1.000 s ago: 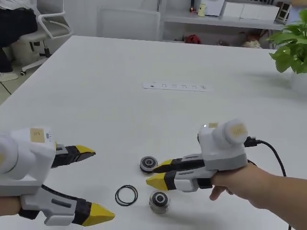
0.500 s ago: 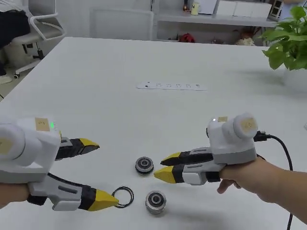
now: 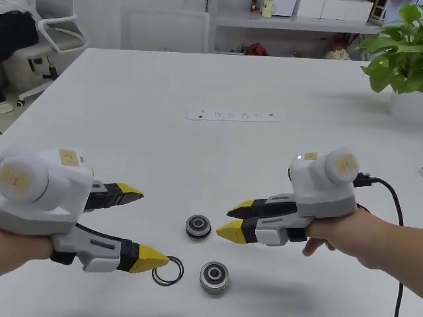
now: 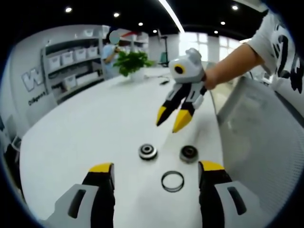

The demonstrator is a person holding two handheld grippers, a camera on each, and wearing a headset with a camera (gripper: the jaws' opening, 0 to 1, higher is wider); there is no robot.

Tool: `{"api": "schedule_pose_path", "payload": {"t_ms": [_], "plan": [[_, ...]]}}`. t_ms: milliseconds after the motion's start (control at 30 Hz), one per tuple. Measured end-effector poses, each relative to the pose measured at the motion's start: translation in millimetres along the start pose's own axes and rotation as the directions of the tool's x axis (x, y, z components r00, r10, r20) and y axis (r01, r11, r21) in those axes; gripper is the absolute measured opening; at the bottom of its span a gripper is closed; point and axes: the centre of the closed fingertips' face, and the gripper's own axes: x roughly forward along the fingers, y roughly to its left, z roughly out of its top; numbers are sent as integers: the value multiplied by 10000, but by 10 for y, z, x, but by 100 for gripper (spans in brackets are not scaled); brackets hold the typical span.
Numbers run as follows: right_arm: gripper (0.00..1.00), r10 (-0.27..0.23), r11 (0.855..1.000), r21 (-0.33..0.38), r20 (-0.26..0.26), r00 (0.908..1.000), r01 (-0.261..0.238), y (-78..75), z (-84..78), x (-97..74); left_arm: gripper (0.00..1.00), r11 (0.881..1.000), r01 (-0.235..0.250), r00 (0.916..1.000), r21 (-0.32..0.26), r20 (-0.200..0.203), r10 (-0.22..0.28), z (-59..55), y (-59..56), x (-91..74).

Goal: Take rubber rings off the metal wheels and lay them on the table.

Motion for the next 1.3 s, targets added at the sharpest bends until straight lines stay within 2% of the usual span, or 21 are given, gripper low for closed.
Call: {"api": "schedule_pose_path", "payload": {"t_ms": [200, 567, 1300], "plan": [[29, -82, 9999, -122, -175, 9998, 80, -56, -51, 46, 70, 10000, 28, 9999, -86, -110, -28, -14, 54, 81], [29, -81, 9996, -260, -436, 9990, 69, -114, -160, 145, 66, 9995, 243, 9995, -224, -172, -247, -28, 72, 237], [30, -15, 9993, -378, -547, 9985, -6, -159, -255, 319, 50, 9954, 581, 9980, -764, -208, -598, -69, 123, 489]]}}
